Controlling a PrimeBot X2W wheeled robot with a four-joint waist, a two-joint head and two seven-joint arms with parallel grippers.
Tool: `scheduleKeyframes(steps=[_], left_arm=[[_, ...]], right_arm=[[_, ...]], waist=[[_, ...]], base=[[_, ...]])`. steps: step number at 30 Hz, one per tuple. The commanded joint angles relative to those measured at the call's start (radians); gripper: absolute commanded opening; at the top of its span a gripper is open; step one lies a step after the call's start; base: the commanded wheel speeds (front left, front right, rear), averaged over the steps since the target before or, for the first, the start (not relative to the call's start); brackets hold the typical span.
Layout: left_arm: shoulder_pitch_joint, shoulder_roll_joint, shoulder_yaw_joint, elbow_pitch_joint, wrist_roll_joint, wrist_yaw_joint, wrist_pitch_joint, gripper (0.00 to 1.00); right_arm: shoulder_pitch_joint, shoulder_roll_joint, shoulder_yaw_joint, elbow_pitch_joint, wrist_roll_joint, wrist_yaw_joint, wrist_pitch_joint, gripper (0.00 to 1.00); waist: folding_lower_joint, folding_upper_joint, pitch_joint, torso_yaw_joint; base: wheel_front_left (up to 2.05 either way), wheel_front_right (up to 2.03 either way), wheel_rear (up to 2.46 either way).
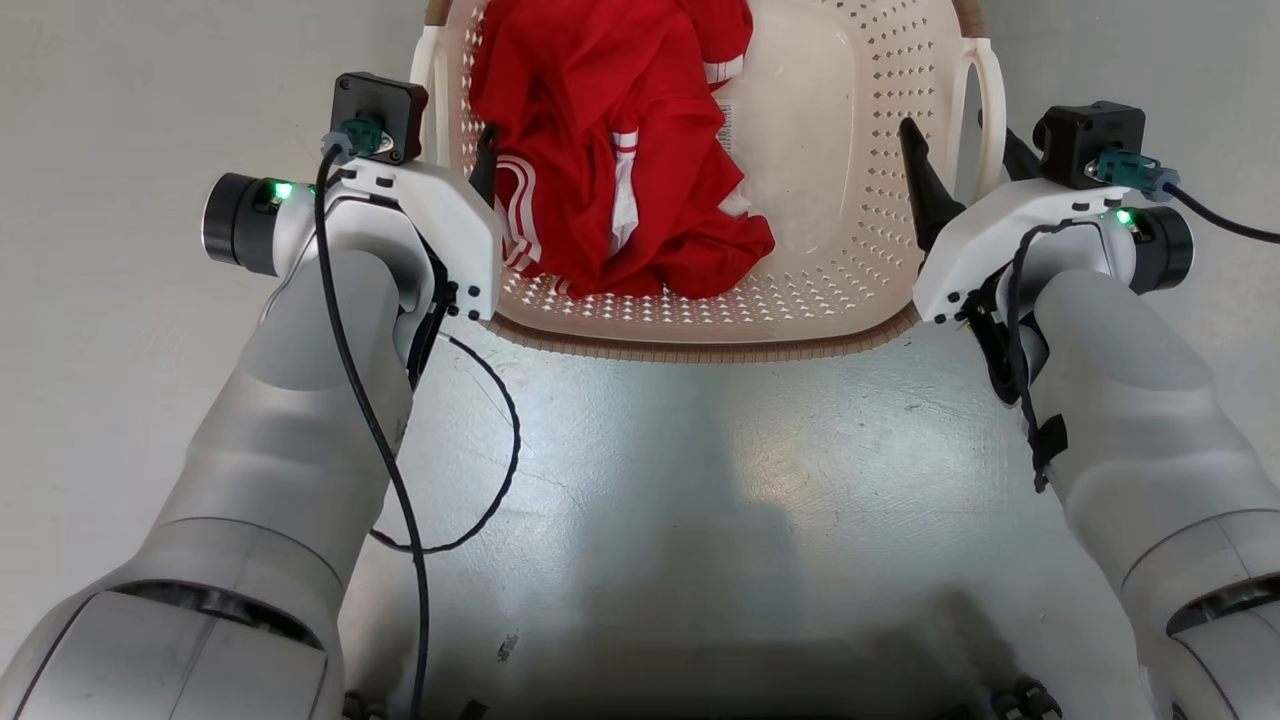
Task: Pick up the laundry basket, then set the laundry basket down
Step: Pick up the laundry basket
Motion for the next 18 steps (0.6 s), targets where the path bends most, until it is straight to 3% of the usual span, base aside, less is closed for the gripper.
scheduleKeyframes(steps=[1, 7, 11, 12, 14, 16, 18], left_arm=[[0.003, 0.028, 0.004, -0.004, -0.011, 0.013, 0.001, 1.0], [-0.001, 0.028, -0.017, -0.001, -0.02, 0.021, 0.006, 1.0], [-0.003, 0.028, -0.03, 0.001, -0.027, 0.026, 0.008, 1.0], [-0.004, 0.028, -0.034, 0.002, -0.026, 0.029, 0.008, 1.0], [-0.005, 0.028, -0.04, 0.003, -0.029, 0.033, 0.008, 1.0], [-0.007, 0.028, -0.048, 0.003, -0.028, 0.036, 0.008, 1.0], [-0.008, 0.028, -0.057, 0.004, -0.027, 0.038, 0.006, 1.0]], right_arm=[[0.022, 0.02, 0.018, 0.001, 0.012, 0.006, -0.011, 1.0], [0.021, 0.02, 0.031, 0.009, 0.027, 0.006, -0.011, 1.0], [0.02, 0.02, 0.044, 0.011, 0.041, 0.006, -0.011, 0.88], [0.019, 0.02, 0.049, 0.012, 0.045, 0.006, -0.011, 0.79], [0.018, 0.02, 0.059, 0.012, 0.055, 0.006, -0.011, 0.76], [0.019, 0.02, 0.072, 0.01, 0.066, 0.006, -0.011, 0.65], [0.022, 0.02, 0.09, 0.005, 0.078, 0.006, -0.011, 0.45]], waist=[[-0.0001, 0.0, 0.0, -0.001], [-0.0001, 0.0, 0.001, -0.002], [-0.0001, 0.0, 0.003, -0.003], [-0.0001, 0.0, 0.004, -0.003], [-0.0001, 0.0, 0.005, -0.004], [-0.0001, 0.0, 0.005, -0.006], [-0.0001, 0.0, 0.005, -0.007]], base=[[0.0, 0.0, 0.0], [0.0, 0.0, 0.0], [0.0, 0.0, 0.0], [0.0, 0.0, 0.0], [0.0, 0.0, 0.0], [0.0, 0.0, 0.0], [0.0, 0.0, 0.0]])
